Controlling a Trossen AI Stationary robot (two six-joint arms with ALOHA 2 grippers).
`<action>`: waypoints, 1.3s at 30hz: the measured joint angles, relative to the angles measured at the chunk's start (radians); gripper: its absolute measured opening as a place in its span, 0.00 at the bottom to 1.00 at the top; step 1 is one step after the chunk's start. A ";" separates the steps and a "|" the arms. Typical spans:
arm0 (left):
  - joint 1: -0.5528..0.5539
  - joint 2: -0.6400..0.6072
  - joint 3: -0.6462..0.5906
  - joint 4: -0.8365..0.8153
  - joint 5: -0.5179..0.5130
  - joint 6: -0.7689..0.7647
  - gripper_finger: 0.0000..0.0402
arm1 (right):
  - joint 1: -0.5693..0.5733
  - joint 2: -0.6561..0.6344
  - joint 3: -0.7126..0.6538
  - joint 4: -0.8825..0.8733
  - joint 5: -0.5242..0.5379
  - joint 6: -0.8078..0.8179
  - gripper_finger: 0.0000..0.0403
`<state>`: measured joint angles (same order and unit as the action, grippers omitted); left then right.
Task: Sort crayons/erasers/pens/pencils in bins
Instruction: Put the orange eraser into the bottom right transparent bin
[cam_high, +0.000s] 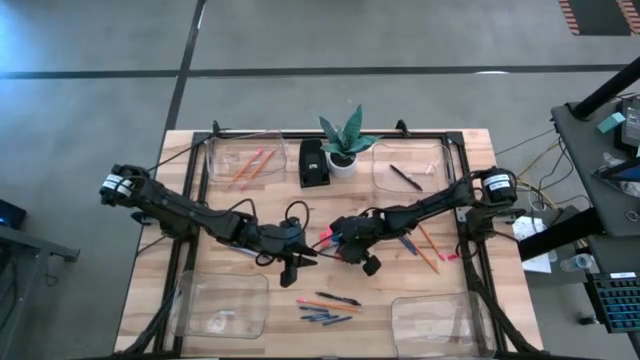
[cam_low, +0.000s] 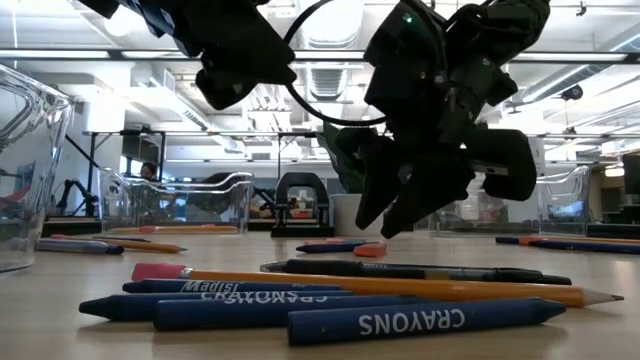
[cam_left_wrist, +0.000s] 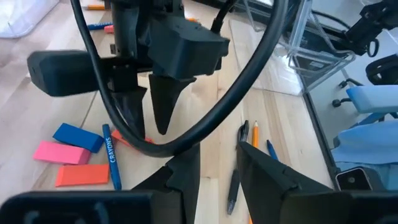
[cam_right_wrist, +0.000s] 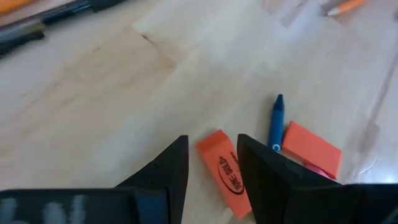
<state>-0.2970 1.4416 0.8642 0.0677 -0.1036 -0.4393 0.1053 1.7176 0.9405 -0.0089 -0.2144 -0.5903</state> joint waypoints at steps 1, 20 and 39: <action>0.000 -0.003 0.000 0.000 0.000 0.000 0.23 | -0.003 0.000 0.000 0.000 -0.002 0.000 0.32; 0.000 -0.022 -0.001 -0.003 0.001 0.000 0.23 | -0.069 0.093 0.071 -0.073 -0.085 0.022 0.32; 0.000 -0.022 -0.003 0.000 0.001 0.001 0.23 | -0.073 0.097 0.152 -0.307 -0.107 0.442 0.32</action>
<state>-0.2966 1.4200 0.8609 0.0673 -0.1024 -0.4381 0.0319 1.8141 1.0930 -0.3164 -0.3211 -0.1488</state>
